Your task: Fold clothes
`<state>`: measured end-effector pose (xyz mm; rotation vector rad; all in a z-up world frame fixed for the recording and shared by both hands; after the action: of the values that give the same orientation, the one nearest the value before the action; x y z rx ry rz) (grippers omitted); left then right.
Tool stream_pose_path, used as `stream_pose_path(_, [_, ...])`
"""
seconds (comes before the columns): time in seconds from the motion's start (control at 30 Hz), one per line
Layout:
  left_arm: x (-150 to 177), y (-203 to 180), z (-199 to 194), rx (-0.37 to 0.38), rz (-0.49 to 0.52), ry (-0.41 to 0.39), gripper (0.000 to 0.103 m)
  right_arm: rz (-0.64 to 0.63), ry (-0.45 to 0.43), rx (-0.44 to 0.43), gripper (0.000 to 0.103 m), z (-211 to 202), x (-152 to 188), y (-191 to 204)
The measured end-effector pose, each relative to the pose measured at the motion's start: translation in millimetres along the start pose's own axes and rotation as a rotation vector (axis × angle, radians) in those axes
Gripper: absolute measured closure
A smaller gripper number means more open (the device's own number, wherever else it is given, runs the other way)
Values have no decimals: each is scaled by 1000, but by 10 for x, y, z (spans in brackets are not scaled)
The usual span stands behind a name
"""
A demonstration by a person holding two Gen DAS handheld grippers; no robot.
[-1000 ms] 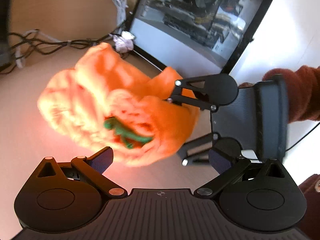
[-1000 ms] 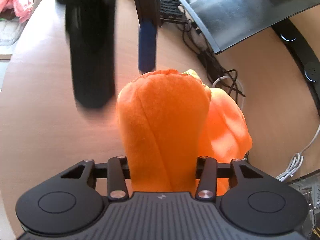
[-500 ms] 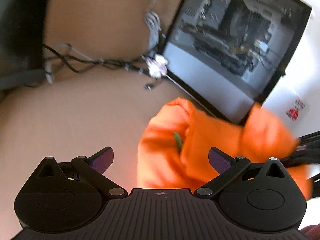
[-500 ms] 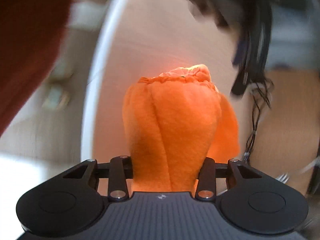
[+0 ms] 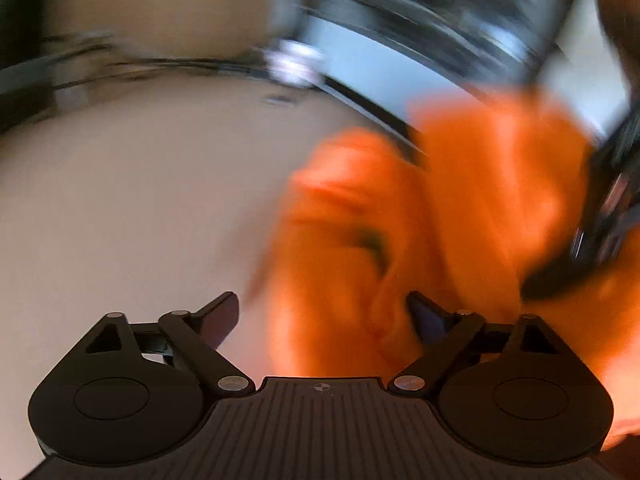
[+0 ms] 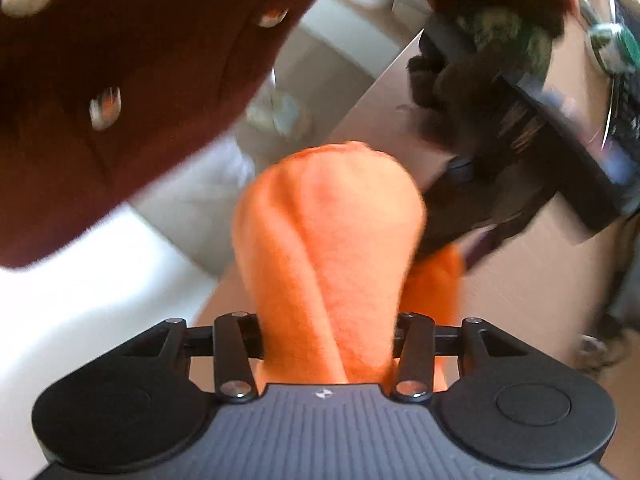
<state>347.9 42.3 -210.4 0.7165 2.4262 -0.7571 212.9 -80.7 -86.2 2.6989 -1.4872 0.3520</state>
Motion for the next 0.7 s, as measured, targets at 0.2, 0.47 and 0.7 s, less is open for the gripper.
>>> stream_pose_path(0.2, [-78, 416, -1000, -18, -148, -205, 0, 450, -295, -279, 56, 208, 39, -476])
stream_pose_path(0.47, [136, -41, -1232, 29, -50, -215, 0, 1083, -683, -719, 56, 334, 225, -946])
stream_pose_path(0.7, [222, 49, -712, -6, -112, -83, 0, 1293, -915, -859, 55, 552, 242, -813])
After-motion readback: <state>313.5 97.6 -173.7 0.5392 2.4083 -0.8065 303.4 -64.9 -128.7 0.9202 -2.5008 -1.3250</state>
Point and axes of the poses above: each gripper's, at about its wrist camera, not at the fingertips, and z roughly the way its jaws point, y to its left, x to its underside, the point moved 10 cm from there along z, roughly the way its jaws point, and after that the axes turned 5 degrees about y, right-handed, at the moved point
